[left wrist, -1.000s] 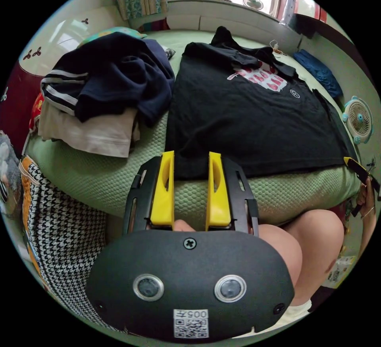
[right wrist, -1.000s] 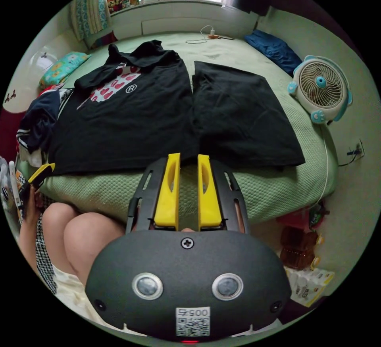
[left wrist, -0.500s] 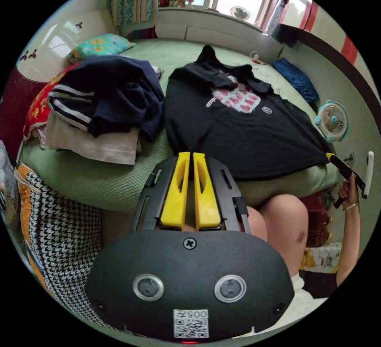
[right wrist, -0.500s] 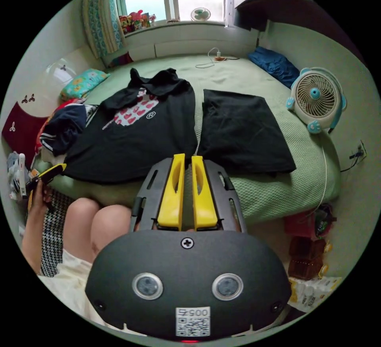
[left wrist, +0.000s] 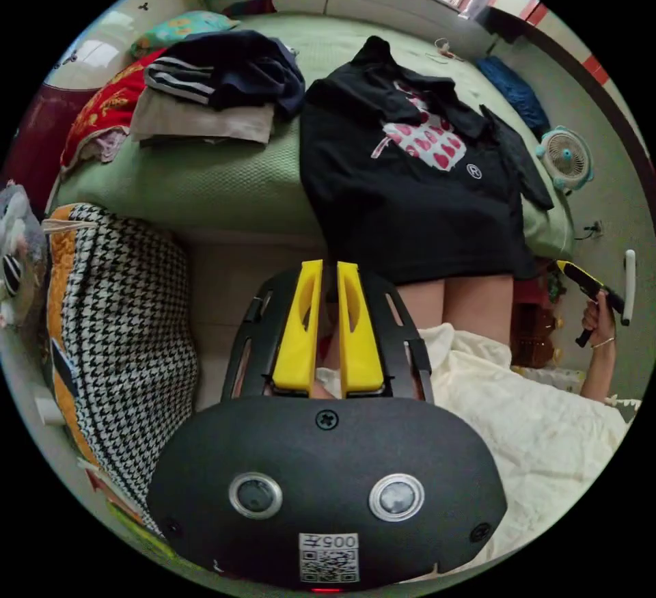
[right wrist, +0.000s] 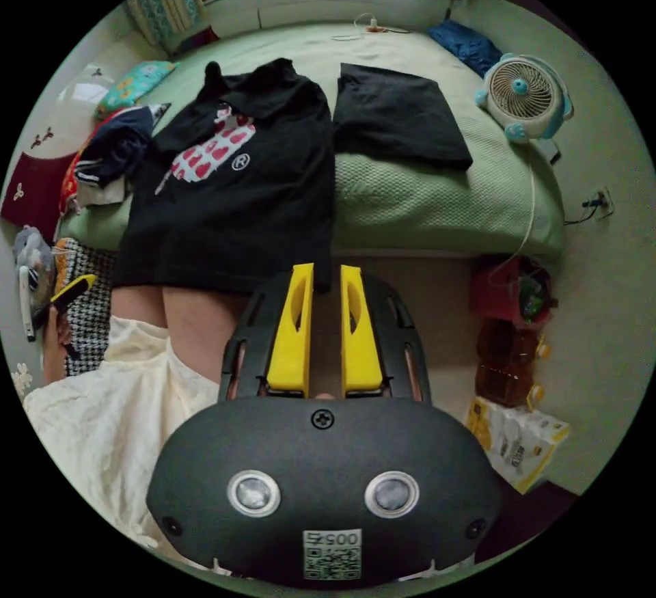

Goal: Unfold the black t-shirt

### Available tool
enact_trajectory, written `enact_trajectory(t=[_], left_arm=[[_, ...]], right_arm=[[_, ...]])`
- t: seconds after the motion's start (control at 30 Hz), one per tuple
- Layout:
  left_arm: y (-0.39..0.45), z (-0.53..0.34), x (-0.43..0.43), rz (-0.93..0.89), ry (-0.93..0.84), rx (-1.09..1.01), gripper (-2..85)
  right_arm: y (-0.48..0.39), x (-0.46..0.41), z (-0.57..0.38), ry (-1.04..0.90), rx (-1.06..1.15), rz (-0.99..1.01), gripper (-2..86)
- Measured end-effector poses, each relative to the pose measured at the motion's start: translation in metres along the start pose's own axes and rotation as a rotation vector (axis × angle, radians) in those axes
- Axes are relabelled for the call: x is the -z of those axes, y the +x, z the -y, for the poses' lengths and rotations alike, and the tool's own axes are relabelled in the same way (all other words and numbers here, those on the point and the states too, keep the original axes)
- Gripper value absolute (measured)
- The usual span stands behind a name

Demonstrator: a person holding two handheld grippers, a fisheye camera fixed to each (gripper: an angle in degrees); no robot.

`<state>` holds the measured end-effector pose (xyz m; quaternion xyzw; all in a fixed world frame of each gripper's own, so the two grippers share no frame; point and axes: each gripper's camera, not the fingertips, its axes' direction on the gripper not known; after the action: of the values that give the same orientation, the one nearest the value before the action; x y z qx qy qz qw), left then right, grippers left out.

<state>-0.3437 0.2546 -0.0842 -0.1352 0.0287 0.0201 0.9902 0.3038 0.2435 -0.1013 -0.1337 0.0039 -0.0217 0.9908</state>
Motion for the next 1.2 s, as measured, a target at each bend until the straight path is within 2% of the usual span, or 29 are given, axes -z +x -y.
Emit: enact_trajectory(t=[0.1,0.23,0.3,0.4,0.67,0.77,0.83,0.97,1.1,1.2], left_arm=[[0.017,0.035,0.017,0.009,0.143,-0.018,5.8],[0.058,0.105,0.008,-0.045,0.242,-0.108,8.2],[0.089,0.156,-0.008,-0.109,0.224,-0.174,9.7],[0.128,0.206,-0.036,-0.058,0.193,-0.254,12.4],[0.177,0.264,-0.103,-0.09,0.065,-0.292,11.9],[0.182,0.267,-0.109,-0.107,0.08,-0.286,10.4],[0.187,0.27,-0.108,-0.1,0.088,-0.288,9.7],[0.201,0.282,-0.103,-0.092,0.08,-0.283,6.7],[0.214,0.293,-0.097,-0.084,0.071,-0.284,6.4],[0.222,0.301,-0.092,-0.083,0.061,-0.276,6.0]], right_arm=[[-0.029,0.022,0.033,0.105,0.063,0.001,8.0],[-0.095,0.01,0.117,0.201,0.19,0.049,10.5],[-0.122,-0.004,0.156,0.203,0.225,0.081,11.1],[-0.161,-0.031,0.214,0.224,0.284,0.058,11.8],[-0.217,-0.116,0.309,0.09,0.36,-0.06,8.3],[-0.213,-0.105,0.314,0.15,0.376,-0.088,0.8],[-0.194,-0.079,0.323,0.211,0.411,-0.041,-0.7],[-0.14,-0.039,0.374,0.247,0.362,-0.094,-1.0],[-0.065,-0.02,0.451,0.222,0.203,-0.209,-0.9],[-0.017,-0.038,0.479,0.121,0.009,-0.088,0.8]])
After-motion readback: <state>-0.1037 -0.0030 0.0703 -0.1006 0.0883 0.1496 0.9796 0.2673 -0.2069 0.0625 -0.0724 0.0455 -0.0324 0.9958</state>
